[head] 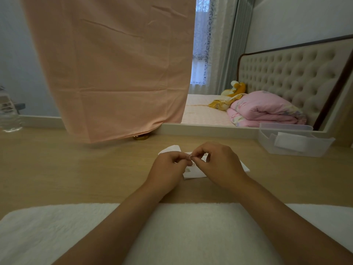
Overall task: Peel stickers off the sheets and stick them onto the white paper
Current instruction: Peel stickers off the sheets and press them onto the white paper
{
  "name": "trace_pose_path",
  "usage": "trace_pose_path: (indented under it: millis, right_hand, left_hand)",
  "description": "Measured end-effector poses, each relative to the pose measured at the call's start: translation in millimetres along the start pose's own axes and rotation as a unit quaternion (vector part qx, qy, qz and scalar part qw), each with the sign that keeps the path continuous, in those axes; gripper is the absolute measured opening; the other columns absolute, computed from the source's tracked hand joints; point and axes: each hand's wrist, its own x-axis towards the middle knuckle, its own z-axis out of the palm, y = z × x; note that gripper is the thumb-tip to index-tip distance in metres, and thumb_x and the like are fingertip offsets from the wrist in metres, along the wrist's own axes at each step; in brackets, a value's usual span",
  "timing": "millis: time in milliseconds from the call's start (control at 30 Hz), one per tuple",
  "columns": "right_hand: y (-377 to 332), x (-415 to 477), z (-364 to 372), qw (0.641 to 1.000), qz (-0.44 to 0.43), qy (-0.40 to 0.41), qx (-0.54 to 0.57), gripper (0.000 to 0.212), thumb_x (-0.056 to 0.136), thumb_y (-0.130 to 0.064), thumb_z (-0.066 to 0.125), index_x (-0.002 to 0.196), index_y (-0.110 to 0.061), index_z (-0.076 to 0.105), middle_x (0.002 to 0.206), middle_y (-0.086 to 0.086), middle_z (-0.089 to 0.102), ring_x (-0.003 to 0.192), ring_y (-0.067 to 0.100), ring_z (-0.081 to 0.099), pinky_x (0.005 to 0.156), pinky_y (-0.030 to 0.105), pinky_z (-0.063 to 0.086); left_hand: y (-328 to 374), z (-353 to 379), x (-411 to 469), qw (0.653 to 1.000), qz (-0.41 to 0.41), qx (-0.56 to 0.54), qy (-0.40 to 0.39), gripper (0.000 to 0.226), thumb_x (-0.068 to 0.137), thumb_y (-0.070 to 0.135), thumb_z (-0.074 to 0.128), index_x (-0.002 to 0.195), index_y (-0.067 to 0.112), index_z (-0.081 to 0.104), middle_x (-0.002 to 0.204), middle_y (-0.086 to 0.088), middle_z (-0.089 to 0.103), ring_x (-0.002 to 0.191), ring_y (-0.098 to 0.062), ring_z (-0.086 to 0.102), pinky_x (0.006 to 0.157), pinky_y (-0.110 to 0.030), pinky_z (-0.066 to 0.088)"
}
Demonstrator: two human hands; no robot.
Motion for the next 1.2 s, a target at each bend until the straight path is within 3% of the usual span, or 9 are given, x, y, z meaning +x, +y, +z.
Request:
trace_pose_path:
  millis: [167, 400, 500, 600, 733, 833, 1033, 1133, 1200]
  right_hand:
    - [-2.3, -1.8, 0.2, 0.998, -0.03, 0.019, -0.043, 0.009, 0.087, -0.026, 0.074, 0.088, -0.035, 0.075, 0.087, -0.019, 0.066, 0.068, -0.012, 0.049, 0.061, 0.007, 0.029]
    - [3.2, 0.1, 6.3, 0.996, 0.071, 0.004, 0.059, 0.011, 0.086, -0.024, 0.072, 0.082, -0.034, 0.077, 0.083, -0.02, 0.07, 0.075, -0.004, 0.06, 0.068, 0.022, 0.048]
    - [1.7, 3.0, 2.5, 0.972, 0.145, -0.013, 0.183, 0.012, 0.089, -0.022, 0.072, 0.082, -0.029, 0.077, 0.082, -0.011, 0.074, 0.068, 0.003, 0.065, 0.069, 0.029, 0.053]
    - [-2.7, 3.9, -4.6, 0.917, 0.25, -0.073, 0.303, 0.013, 0.093, -0.022, 0.067, 0.088, -0.02, 0.079, 0.085, 0.006, 0.075, 0.06, 0.013, 0.062, 0.057, 0.031, 0.046]
    - [-5.2, 1.1, -8.8, 0.867, 0.289, -0.127, 0.385, 0.022, 0.097, -0.021, 0.059, 0.101, -0.008, 0.076, 0.088, 0.001, 0.072, 0.061, 0.013, 0.058, 0.051, 0.026, 0.04]
    - [-4.6, 1.2, -6.1, 0.875, 0.281, -0.123, 0.375, 0.02, 0.096, -0.017, 0.058, 0.102, -0.012, 0.077, 0.088, 0.0, 0.072, 0.059, 0.013, 0.058, 0.051, 0.026, 0.039]
    - [-5.9, -0.6, -2.9, 0.942, 0.206, -0.093, 0.247, 0.03, 0.094, -0.014, 0.057, 0.107, -0.032, 0.078, 0.099, -0.012, 0.073, 0.061, 0.008, 0.065, 0.052, 0.015, 0.044]
    - [-3.1, -1.8, 2.1, 0.963, 0.177, -0.076, 0.189, 0.042, 0.089, -0.028, 0.057, 0.129, -0.039, 0.065, 0.1, -0.018, 0.07, 0.083, 0.011, 0.069, 0.082, 0.029, 0.056]
    - [-1.9, -1.6, 1.8, 0.97, 0.168, -0.065, 0.165, 0.045, 0.085, -0.036, 0.06, 0.13, -0.04, 0.064, 0.098, -0.017, 0.069, 0.094, 0.011, 0.067, 0.091, 0.039, 0.055]
  left_hand:
    - [12.7, -0.1, -1.7, 0.943, -0.218, -0.242, -0.07, 0.02, 0.093, 0.023, 0.065, 0.111, 0.014, 0.07, 0.098, 0.002, 0.079, 0.087, -0.017, 0.068, 0.06, -0.026, 0.045]
    - [12.3, 6.1, -1.8, 0.889, -0.28, -0.353, -0.08, 0.031, 0.095, 0.01, 0.063, 0.125, 0.006, 0.057, 0.105, -0.006, 0.077, 0.082, -0.018, 0.07, 0.055, -0.026, 0.055]
    - [10.0, 8.4, -1.6, 0.906, -0.245, -0.341, -0.055, 0.031, 0.092, 0.006, 0.067, 0.122, 0.009, 0.058, 0.11, -0.01, 0.073, 0.086, -0.019, 0.072, 0.057, -0.026, 0.058]
    - [6.8, 9.6, 0.4, 0.943, -0.157, -0.293, -0.011, 0.03, 0.09, 0.009, 0.073, 0.118, 0.012, 0.062, 0.107, -0.011, 0.071, 0.086, -0.019, 0.072, 0.062, -0.028, 0.059]
    - [5.1, 11.2, 0.7, 0.965, -0.086, -0.247, 0.017, 0.027, 0.087, 0.01, 0.076, 0.11, 0.015, 0.063, 0.095, -0.009, 0.074, 0.075, -0.016, 0.072, 0.06, -0.028, 0.058]
    - [2.0, 11.1, 2.8, 0.974, -0.054, -0.219, 0.031, 0.02, 0.089, 0.009, 0.074, 0.105, 0.014, 0.063, 0.085, -0.007, 0.071, 0.066, -0.012, 0.068, 0.056, -0.028, 0.057]
    - [-9.2, 13.1, 12.4, 0.992, 0.01, -0.106, 0.062, 0.015, 0.09, 0.009, 0.071, 0.093, 0.021, 0.062, 0.092, -0.009, 0.069, 0.064, -0.013, 0.066, 0.056, -0.032, 0.058]
    - [-12.2, 13.3, 13.2, 0.995, 0.032, -0.067, 0.061, 0.021, 0.091, 0.009, 0.07, 0.091, 0.026, 0.06, 0.094, -0.006, 0.068, 0.071, -0.016, 0.066, 0.06, -0.039, 0.062]
    - [-12.8, 12.9, 12.7, 0.996, 0.041, -0.059, 0.051, 0.023, 0.09, 0.009, 0.071, 0.093, 0.028, 0.059, 0.093, -0.004, 0.069, 0.07, -0.014, 0.065, 0.06, -0.036, 0.061]
